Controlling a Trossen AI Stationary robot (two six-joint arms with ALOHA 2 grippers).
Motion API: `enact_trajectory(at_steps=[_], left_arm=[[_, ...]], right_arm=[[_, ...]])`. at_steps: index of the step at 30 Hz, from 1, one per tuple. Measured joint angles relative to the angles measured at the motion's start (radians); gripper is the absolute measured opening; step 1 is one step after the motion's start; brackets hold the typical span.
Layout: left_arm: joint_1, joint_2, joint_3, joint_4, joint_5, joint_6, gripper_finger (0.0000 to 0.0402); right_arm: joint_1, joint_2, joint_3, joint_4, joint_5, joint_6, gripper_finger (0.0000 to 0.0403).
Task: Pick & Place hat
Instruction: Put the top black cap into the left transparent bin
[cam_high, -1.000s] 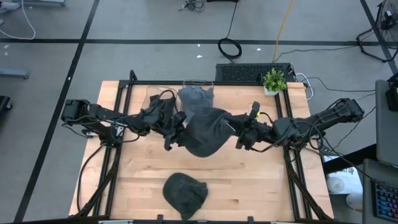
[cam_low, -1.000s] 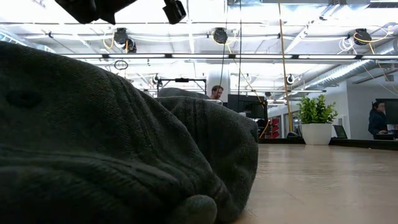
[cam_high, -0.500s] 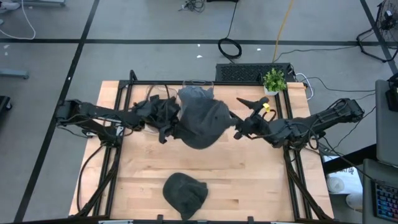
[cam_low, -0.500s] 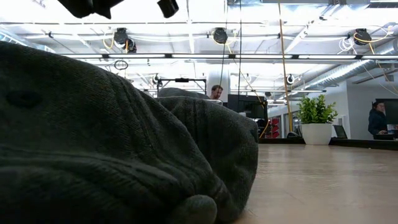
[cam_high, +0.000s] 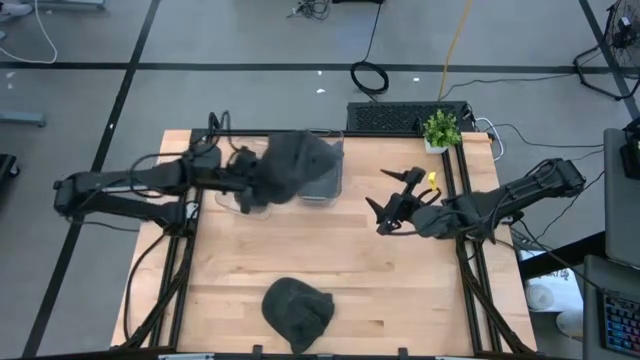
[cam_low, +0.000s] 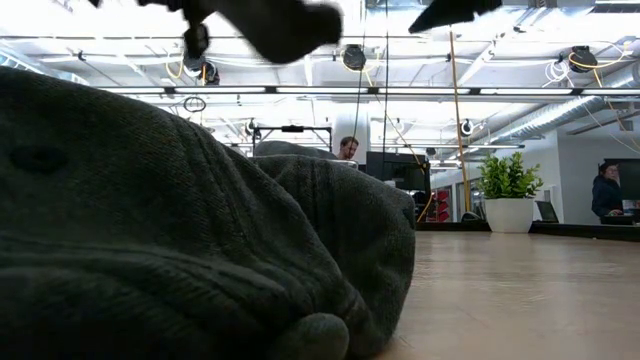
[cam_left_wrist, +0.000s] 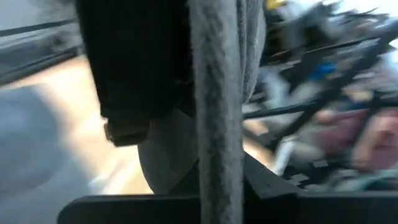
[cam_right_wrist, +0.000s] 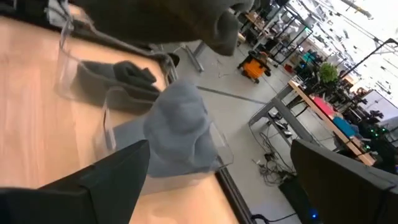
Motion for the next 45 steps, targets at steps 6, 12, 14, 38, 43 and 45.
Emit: enact_trajectory(at_steps=[6, 12, 14, 38, 43, 45], left_arm=[[0.054, -0.161, 0.0, -0.455, -0.217, 0.011, 0.001], [0.106, -0.216, -0.026, -0.609, -0.272, -0.047, 0.0009], [0.12, -0.23, -0.07, -0.549, -0.239, -0.051, 0.0009], [0.298, -0.414, -0.571, 0.123, -0.087, -0.316, 0.0009], [0.238, -0.412, -0.588, 0.14, -0.224, -0.345, 0.0009], [0.198, -0.412, -0.609, 0.147, -0.268, -0.364, 0.0009]], right_arm=[[-0.015, 0.0, -0.078, 0.062, 0.0, 0.008, 0.038], [-0.038, -0.001, -0.131, 0.183, -0.002, -0.041, 0.038], [-0.044, -0.001, -0.149, 0.219, -0.002, -0.059, 0.038], [-0.045, -0.001, -0.156, 0.245, -0.002, -0.083, 0.038], [-0.045, -0.001, -0.157, 0.244, -0.002, -0.083, 0.038], [-0.045, -0.001, -0.156, 0.244, -0.002, -0.083, 0.038]])
